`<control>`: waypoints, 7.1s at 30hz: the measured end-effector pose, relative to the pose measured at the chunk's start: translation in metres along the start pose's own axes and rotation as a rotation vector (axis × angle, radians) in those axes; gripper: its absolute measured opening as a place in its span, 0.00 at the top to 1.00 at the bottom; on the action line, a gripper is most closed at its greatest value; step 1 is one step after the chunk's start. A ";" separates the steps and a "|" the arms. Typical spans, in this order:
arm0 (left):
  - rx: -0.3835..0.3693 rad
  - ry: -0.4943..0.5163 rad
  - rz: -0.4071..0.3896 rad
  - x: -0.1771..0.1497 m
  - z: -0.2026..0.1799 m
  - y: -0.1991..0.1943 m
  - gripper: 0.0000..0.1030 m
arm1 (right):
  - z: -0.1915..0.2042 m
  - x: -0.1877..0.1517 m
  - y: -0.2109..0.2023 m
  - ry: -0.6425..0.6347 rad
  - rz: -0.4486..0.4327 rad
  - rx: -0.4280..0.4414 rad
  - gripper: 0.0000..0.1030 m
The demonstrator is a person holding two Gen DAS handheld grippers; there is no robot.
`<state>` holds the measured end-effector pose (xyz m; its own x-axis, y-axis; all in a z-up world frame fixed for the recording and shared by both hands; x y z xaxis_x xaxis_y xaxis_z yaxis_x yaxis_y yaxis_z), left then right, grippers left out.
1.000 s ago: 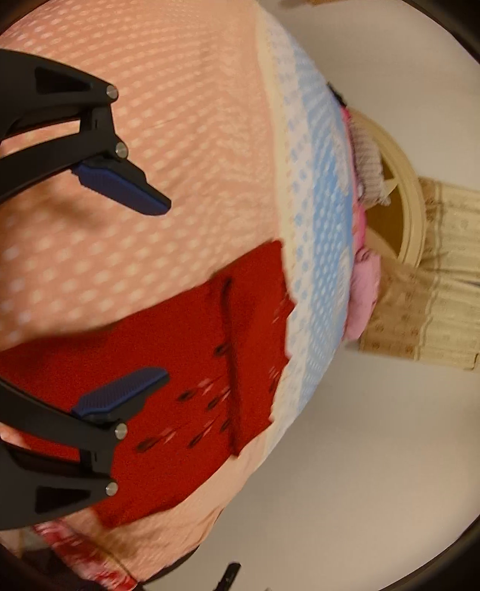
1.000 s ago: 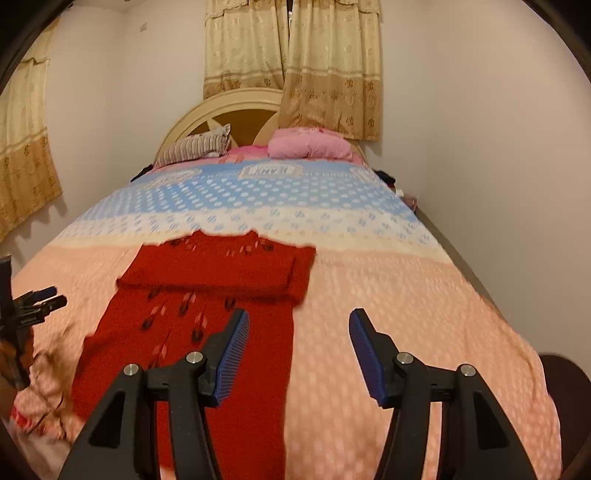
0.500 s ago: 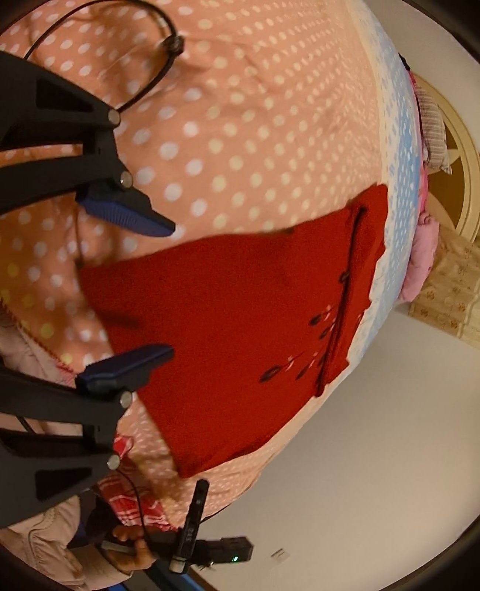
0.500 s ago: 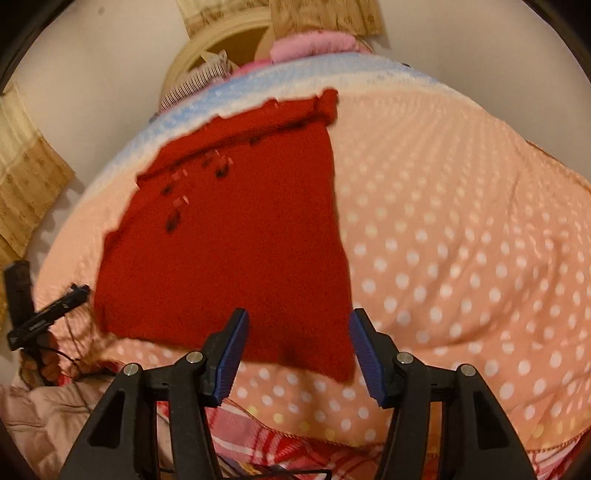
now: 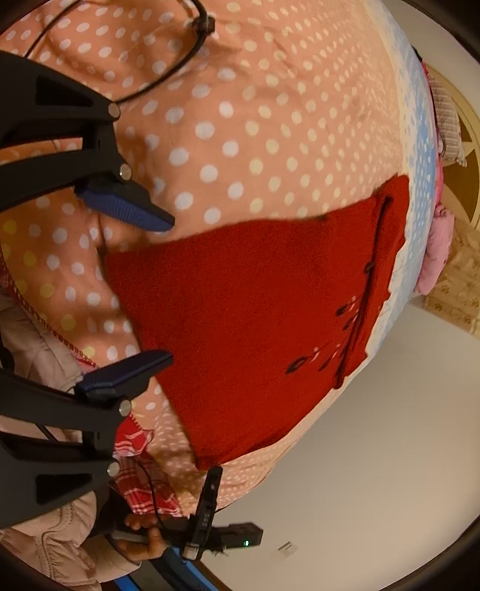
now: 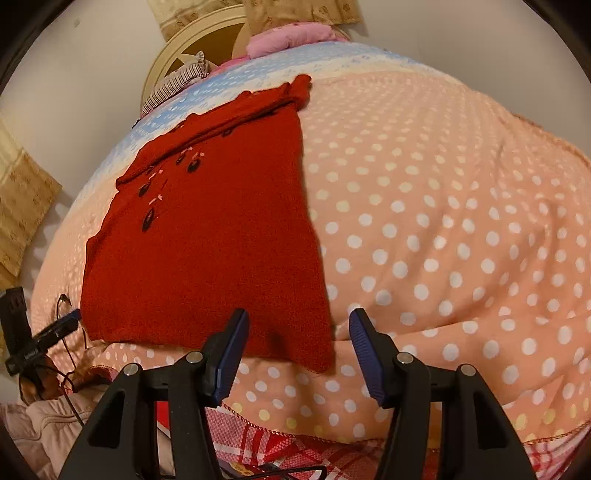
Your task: Fold small clothes
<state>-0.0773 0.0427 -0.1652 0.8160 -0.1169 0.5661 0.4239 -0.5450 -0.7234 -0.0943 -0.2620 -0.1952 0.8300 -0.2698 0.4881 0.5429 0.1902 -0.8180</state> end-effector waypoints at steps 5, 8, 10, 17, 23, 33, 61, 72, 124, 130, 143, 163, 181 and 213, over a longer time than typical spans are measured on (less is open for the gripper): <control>-0.057 -0.023 0.033 -0.005 -0.005 0.001 0.33 | 0.010 -0.019 0.026 0.002 0.082 0.063 0.44; -0.062 -0.021 0.044 -0.006 -0.007 0.004 0.33 | 0.010 -0.019 0.030 0.006 0.071 0.070 0.44; -0.081 -0.040 0.050 -0.006 -0.008 0.008 0.41 | 0.007 -0.016 0.031 0.059 0.064 0.109 0.44; -0.108 -0.046 0.074 -0.007 -0.006 0.013 0.90 | 0.009 -0.012 0.028 0.116 0.083 0.202 0.88; -0.149 -0.008 0.032 0.018 -0.017 -0.003 0.90 | 0.030 0.009 0.000 0.118 0.045 0.316 0.91; -0.158 -0.040 -0.037 0.120 0.000 0.003 0.90 | 0.059 0.123 -0.006 0.090 -0.082 0.366 0.91; 0.078 0.421 -0.025 0.157 0.045 0.032 0.30 | 0.023 0.197 0.017 0.199 -0.312 0.282 0.36; 0.047 0.434 -0.007 0.181 0.032 0.087 0.29 | 0.015 0.171 0.013 0.260 -0.301 0.278 0.36; 0.232 0.159 -0.122 0.215 0.039 0.075 0.95 | 0.065 0.231 0.045 -0.224 -0.353 -0.169 0.92; 0.175 0.124 -0.133 0.221 0.033 0.069 0.95 | 0.066 0.235 0.035 -0.212 -0.378 -0.168 0.92; 0.121 -0.006 -0.177 0.250 0.054 0.066 0.95 | 0.086 0.265 0.035 -0.260 -0.414 -0.164 0.92; 0.159 -0.073 -0.192 0.298 0.087 0.089 0.95 | 0.083 0.318 0.068 -0.254 -0.410 -0.183 0.92; 0.189 -0.138 -0.203 0.337 0.121 0.111 0.95 | 0.081 0.368 0.119 -0.248 -0.391 -0.219 0.92; 0.332 -0.247 -0.138 0.357 0.174 0.182 0.84 | 0.040 0.409 0.249 -0.149 -0.142 -0.331 0.92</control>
<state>0.3599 0.0459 -0.1634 0.7953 0.1622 0.5842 0.6060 -0.2399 -0.7584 0.3857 -0.2873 -0.1874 0.7724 -0.1271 0.6222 0.6029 -0.1611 -0.7814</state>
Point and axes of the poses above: each gripper's, at about its wrist camera, not at the fingertips, and y roughly the way its jaws point, z to its left, x to its top, the point moved 10 cm from there along y, roughly the way its jaws point
